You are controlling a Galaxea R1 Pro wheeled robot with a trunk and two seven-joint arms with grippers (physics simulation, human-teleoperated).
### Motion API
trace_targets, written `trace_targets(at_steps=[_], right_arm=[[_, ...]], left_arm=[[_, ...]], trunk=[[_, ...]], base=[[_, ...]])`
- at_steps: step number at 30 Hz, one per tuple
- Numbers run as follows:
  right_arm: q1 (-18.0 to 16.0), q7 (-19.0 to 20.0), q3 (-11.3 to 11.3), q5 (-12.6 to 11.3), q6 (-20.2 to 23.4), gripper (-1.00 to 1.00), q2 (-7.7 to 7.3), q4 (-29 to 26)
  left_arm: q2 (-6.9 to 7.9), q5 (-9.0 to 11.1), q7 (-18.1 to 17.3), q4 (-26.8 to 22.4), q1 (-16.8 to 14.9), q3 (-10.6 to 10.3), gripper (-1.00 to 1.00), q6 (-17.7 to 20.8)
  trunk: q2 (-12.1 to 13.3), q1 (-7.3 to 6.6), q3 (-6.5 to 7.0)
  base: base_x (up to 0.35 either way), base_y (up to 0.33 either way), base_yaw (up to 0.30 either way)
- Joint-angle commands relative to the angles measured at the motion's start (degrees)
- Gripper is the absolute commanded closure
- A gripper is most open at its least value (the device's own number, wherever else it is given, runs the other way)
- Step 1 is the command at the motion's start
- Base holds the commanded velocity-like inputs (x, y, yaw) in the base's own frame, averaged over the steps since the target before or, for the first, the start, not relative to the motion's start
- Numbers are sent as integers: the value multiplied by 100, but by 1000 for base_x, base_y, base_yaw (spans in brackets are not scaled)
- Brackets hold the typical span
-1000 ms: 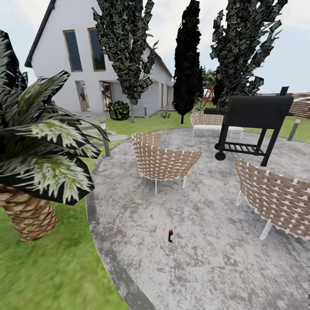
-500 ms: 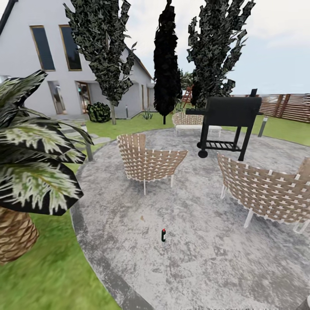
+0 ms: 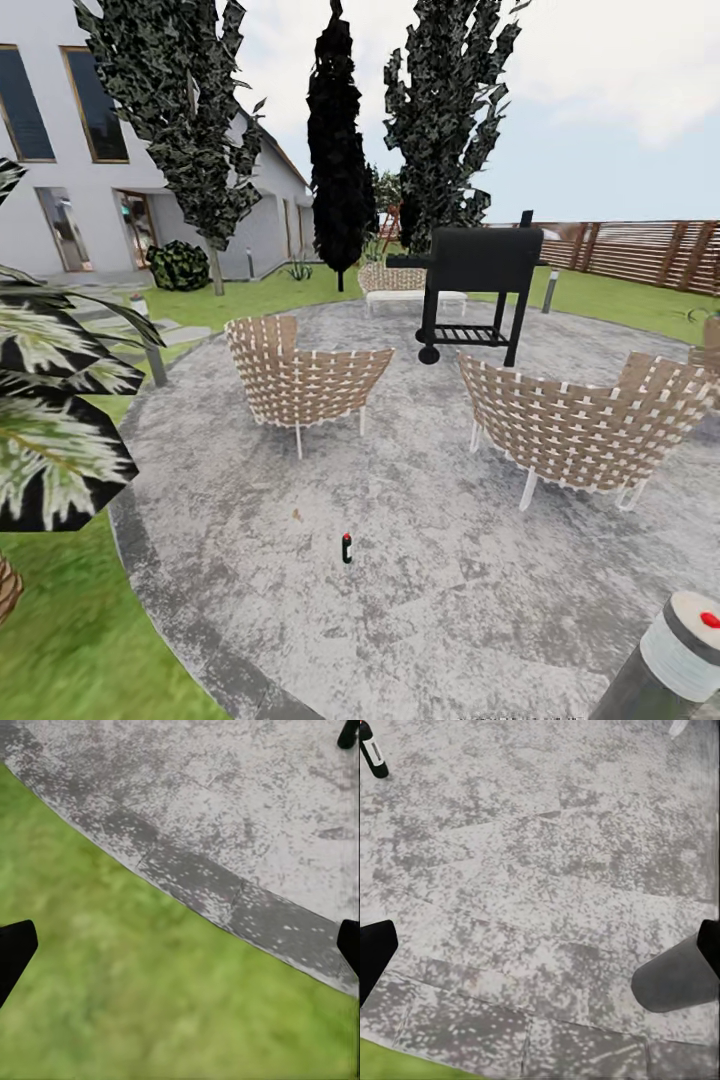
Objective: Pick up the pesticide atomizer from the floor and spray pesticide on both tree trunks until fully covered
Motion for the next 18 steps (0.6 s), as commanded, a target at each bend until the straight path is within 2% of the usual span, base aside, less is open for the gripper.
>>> trace_targets(at_steps=[1,13,18], right_arm=[[0,0,-1,1,0,-100,0,0],[0,0,0,0,0,-100,0,0],[0,0,-1,0,0,-100,0,0]], left_arm=[[0,0,0,0,0,0,-100,0],[0,0,0,0,1,0,-100,0],[0,0,0,0,1,0,-100,0]], trunk=[[0,0,3],[0,0,30],[0,0,32]], base=[[0,0,-283],[0,0,-283],[0,0,-152]])
